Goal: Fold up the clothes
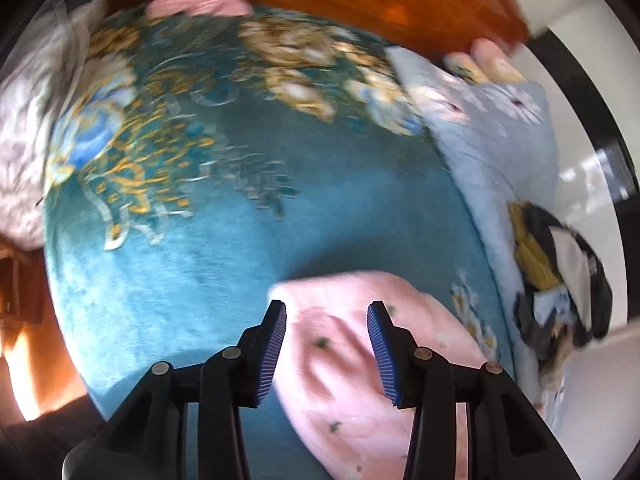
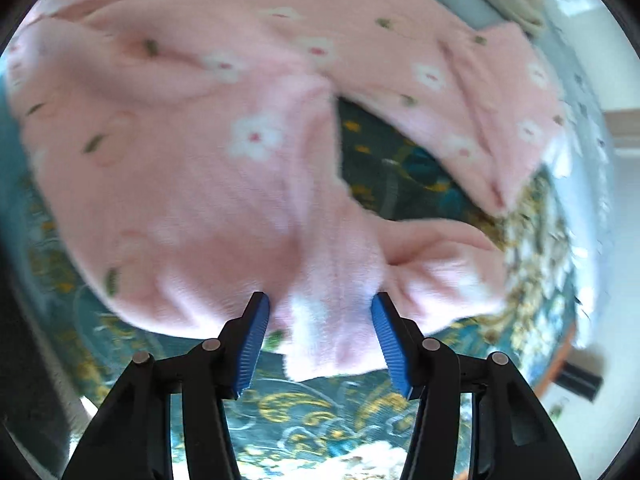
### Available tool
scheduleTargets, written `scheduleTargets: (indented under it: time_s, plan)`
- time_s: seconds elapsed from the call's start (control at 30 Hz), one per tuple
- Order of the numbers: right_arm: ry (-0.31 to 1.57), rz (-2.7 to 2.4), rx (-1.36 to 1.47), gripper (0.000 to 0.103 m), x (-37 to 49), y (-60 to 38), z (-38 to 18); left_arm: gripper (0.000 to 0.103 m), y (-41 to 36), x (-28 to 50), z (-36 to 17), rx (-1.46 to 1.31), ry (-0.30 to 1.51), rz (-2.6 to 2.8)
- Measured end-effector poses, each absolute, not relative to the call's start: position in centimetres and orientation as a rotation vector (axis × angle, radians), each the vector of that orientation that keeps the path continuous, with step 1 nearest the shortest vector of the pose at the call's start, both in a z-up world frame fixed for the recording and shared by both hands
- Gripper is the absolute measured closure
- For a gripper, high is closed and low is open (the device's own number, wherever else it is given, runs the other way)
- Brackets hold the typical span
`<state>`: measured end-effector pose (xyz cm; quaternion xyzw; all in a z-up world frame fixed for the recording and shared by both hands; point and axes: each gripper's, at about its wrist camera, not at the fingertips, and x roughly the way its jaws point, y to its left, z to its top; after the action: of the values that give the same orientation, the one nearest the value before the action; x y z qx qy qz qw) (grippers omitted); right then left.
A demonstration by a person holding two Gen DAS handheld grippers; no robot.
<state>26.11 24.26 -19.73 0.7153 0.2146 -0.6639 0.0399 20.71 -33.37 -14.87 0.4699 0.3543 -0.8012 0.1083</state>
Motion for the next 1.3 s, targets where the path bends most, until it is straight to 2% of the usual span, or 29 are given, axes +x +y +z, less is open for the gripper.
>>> scheduleTargets:
  time_s: [0.03, 0.1, 0.17, 0.3, 0.47, 0.63, 0.7, 0.77, 0.83, 0.9, 1.03, 1.2, 1.3]
  plan:
    - [0.681, -2.052, 2.21, 0.053, 26.0, 24.6, -19.7, 0.054, -31.7, 20.1, -14.7, 1.413, 1.01, -2.4]
    - [0.668, -2.073, 2.242, 0.086, 25.4, 25.3, -19.4, 0.05, -28.2, 19.0, -14.6, 1.477, 0.947, -2.475]
    - [0.651, -2.091, 2.248, 0.092, 24.7, 25.6, -18.9, 0.049, -24.9, 18.2, -15.5, 1.561, 0.91, -2.502]
    - [0.658, -2.199, 2.114, 0.094, 21.9, 24.7, -15.5, 0.049, -21.6, 18.0, -18.8, 1.701, 0.852, -2.425]
    - [0.89, -2.381, 1.803, 0.094, 15.0, 22.1, -10.9, 0.049, -21.9, 18.8, -21.1, 1.72, 0.844, -2.298]
    - [0.853, -2.441, 1.797, 0.094, 8.1, 21.1, -13.7, 0.049, -23.9, 19.6, -22.1, 1.677, 0.896, -2.208]
    - [0.791, -2.42, 1.841, 0.093, 5.6, 20.4, -15.5, 0.049, -24.3, 20.0, -22.5, 1.675, 0.918, -2.18]
    - [0.578, -2.377, 1.876, 0.088, 4.3, 20.5, -15.7, 0.049, -24.7, 20.3, -23.0, 1.672, 0.938, -2.158]
    - [0.357, -2.384, 1.815, 0.075, 4.5, 20.6, -14.1, 0.049, -25.0, 20.6, -23.4, 1.667, 0.958, -2.138]
    - [0.259, -2.404, 1.734, 0.049, 5.4, 20.9, -11.9, 0.049, -25.3, 20.7, -23.7, 1.656, 0.998, -2.123]
    - [0.352, -2.434, 1.711, 0.044, 10.5, 22.2, -10.8, 0.049, -25.9, 21.1, -23.3, 1.603, 1.056, -2.132]
    - [0.491, -2.185, 2.029, 0.044, 17.8, 23.5, -18.3, 0.049, -26.7, 21.8, -23.4, 1.555, 1.122, -2.118]
    - [0.467, -2.173, 2.089, 0.044, 19.4, 23.7, -21.0, 0.049, -27.3, 22.4, -23.7, 1.556, 1.121, -2.109]
